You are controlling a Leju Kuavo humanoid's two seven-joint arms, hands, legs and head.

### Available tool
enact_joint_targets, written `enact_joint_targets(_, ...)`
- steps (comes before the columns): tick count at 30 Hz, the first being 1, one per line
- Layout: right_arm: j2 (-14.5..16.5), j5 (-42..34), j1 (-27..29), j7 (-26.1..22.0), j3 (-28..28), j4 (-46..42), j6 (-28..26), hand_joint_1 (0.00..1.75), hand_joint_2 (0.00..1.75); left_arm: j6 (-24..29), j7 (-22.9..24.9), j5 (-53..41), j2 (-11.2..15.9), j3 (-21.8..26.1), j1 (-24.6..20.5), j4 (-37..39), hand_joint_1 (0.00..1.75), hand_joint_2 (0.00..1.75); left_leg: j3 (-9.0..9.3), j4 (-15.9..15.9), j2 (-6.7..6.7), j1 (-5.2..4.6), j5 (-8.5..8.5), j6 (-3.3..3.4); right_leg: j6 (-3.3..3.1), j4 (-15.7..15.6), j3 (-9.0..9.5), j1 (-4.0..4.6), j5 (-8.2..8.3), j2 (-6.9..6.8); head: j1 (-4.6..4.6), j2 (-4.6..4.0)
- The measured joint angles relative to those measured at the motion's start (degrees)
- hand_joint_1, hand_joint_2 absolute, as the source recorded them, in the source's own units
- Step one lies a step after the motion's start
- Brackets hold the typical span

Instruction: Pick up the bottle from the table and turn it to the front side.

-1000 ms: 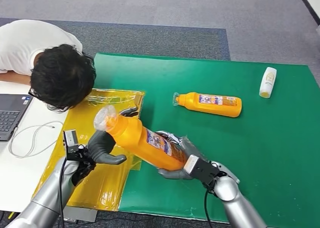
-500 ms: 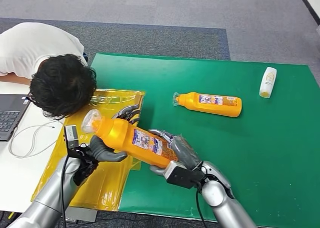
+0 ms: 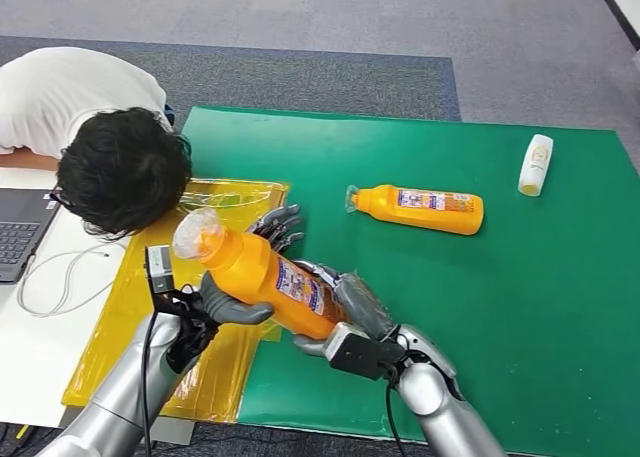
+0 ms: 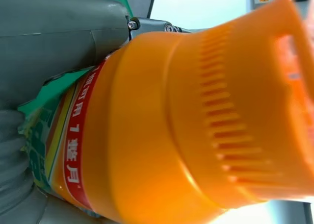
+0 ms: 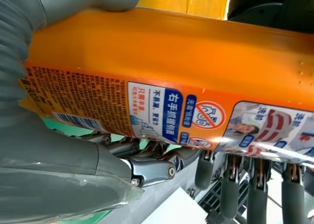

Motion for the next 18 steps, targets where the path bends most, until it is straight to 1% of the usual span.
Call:
enact_joint_targets(4,0.2,-0.4,0.0,0.0,0.0,0.0,0.3,1.75,1.75,0.1,0.1,0.1,-0.6,-0.4,-0.4,0.0,0.00,1.75,0.00,0.0,0.00,0.00,0.00,0.00,0.00,0.0,0.00,0.00,0.00,0.00,0.01,-0.01)
enact_joint_targets(8,0.2,-0.4,-0.1,0.0,0.0,0.0,0.4,1.75,1.75,0.1,-0.1,0.1,-0.8,-0.6,-0.7,0.1,1.74,1.75,0.00,0.0,0.00,0.00,0.00,0.00,0.00,0.0,0.00,0.00,0.00,0.00,0.00,-0.01)
enact_joint_targets(18,0.3,-0.3,-0.7,0.2,0.0,1.2,0.2,1.75,1.75,1.0,-0.9,-1.4,-1.0,-0.9,-0.8,0.2,1.75,1.75,0.00,0.0,0.00,0.00,0.00,0.00,0.00,0.0,0.00,0.00,0.00,0.00,0.01,-0.01)
